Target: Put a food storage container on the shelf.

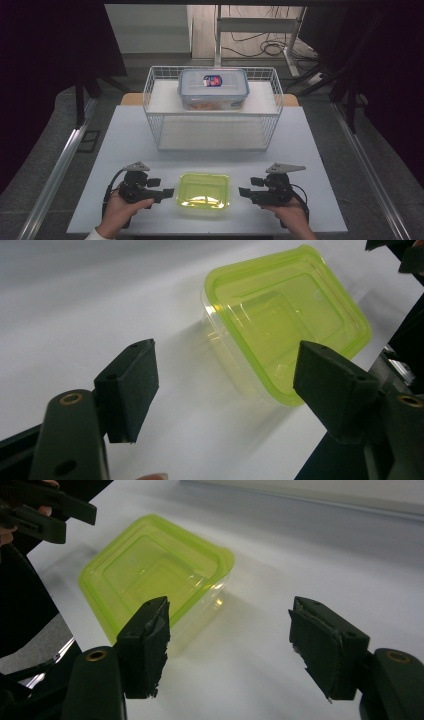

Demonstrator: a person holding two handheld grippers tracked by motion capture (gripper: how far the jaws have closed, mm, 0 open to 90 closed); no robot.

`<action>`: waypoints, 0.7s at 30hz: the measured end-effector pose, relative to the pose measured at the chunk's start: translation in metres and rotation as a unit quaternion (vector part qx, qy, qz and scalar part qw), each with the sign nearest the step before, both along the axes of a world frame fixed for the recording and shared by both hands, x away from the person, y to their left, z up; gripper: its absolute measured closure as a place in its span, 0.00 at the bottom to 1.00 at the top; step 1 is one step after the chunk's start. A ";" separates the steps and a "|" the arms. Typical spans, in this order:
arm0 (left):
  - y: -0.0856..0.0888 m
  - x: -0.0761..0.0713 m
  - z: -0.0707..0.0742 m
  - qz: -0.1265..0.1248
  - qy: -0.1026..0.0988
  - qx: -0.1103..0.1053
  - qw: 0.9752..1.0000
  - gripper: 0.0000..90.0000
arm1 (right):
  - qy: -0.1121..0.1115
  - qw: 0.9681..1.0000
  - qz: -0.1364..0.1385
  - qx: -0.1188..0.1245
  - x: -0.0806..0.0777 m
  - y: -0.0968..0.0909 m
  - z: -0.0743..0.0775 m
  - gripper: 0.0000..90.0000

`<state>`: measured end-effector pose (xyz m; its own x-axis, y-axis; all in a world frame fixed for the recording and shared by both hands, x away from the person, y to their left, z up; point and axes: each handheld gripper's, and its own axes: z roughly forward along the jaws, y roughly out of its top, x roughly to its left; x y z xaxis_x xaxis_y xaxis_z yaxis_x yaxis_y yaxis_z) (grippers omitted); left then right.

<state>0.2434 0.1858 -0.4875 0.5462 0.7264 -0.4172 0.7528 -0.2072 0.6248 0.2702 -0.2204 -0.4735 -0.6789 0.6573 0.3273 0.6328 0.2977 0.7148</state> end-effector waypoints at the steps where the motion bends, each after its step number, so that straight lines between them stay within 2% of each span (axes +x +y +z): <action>1: -0.001 0.001 -0.001 0.000 0.003 -0.003 1.000 0.29 | 0.002 1.000 0.001 -0.002 0.000 0.002 -0.001 0.36; 7: -0.008 0.005 -0.004 0.000 0.011 -0.013 1.000 0.30 | 0.010 1.000 0.014 -0.002 -0.004 0.017 -0.005 0.36; 12: -0.014 0.010 -0.008 -0.003 0.022 -0.022 1.000 0.35 | 0.028 0.999 0.007 0.019 -0.002 0.022 -0.007 0.36; 17: -0.020 0.016 -0.014 -0.010 0.033 -0.019 0.999 0.40 | 0.043 0.999 0.005 0.012 0.001 0.031 -0.013 0.38; 21: -0.025 0.019 -0.019 -0.022 0.048 -0.029 0.998 0.43 | 0.054 0.999 0.005 0.008 0.004 0.037 -0.021 0.42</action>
